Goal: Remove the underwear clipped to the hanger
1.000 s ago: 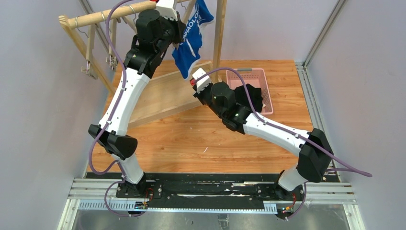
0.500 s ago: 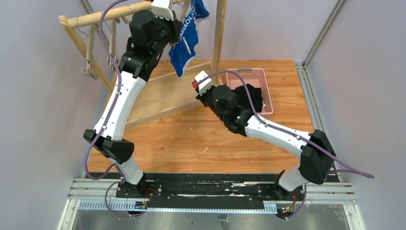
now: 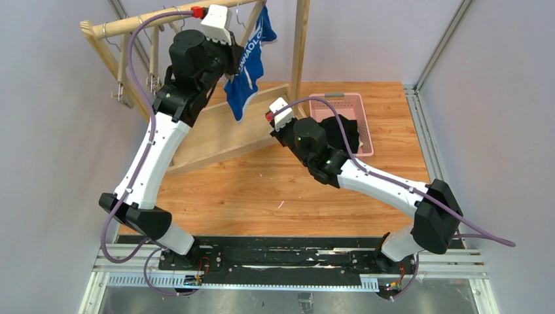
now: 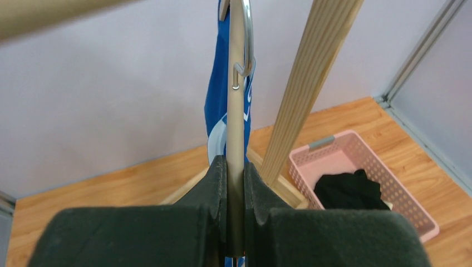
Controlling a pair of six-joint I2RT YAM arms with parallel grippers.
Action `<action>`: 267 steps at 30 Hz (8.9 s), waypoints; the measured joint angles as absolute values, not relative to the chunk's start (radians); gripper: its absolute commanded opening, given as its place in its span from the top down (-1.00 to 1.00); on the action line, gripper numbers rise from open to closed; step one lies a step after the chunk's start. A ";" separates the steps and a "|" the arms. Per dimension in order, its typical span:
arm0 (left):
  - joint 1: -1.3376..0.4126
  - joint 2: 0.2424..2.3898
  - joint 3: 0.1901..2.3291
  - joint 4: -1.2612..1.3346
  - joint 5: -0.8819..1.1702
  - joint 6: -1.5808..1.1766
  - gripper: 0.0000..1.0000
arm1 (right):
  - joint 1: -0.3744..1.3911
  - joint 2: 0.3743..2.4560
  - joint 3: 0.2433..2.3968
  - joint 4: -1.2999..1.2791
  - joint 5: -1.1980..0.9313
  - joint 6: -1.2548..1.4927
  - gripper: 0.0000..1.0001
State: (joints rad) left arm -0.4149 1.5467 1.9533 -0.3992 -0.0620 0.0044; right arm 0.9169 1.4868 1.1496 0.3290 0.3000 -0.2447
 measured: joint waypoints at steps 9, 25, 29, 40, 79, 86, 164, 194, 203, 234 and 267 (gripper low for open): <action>-0.415 1.414 1.713 -0.392 -0.036 0.002 1.00 | 0.918 1.447 1.116 0.332 0.320 -0.244 0.88; -0.415 0.910 1.214 -0.521 0.173 0.039 0.99 | 0.715 1.195 1.032 0.194 0.174 -0.169 -0.24; -0.415 0.801 1.071 -0.558 0.268 0.039 1.00 | 0.538 1.127 0.971 0.160 -0.030 -0.109 -0.40; -0.415 0.806 1.030 -0.576 0.573 0.067 1.00 | 0.435 1.105 0.985 -0.019 -0.684 -0.136 -0.74; -0.415 0.858 1.020 -0.540 0.768 0.073 0.99 | 0.363 1.201 1.056 -0.041 -1.186 -0.097 -0.17; -0.415 0.861 1.020 -0.524 0.780 0.052 1.00 | 0.363 1.207 1.056 -0.023 -1.197 -0.075 -0.21; -0.463 0.996 0.916 0.348 0.647 -0.544 0.99 | 0.439 1.377 0.877 1.370 -0.681 0.871 -0.23; -0.482 1.093 0.916 0.566 0.622 -0.615 0.97 | 0.464 1.487 1.023 1.446 -0.692 1.048 0.99; -0.489 1.093 0.893 0.572 0.612 -0.620 -0.08 | 0.477 1.486 1.023 1.464 -0.731 1.019 0.99; -0.498 0.878 0.821 0.258 0.558 -0.384 -0.49 | 0.480 1.369 0.983 1.417 -0.774 0.943 0.99; -0.500 0.892 0.929 0.259 0.624 -0.376 0.03 | 0.480 1.345 0.965 1.385 -0.785 0.934 0.99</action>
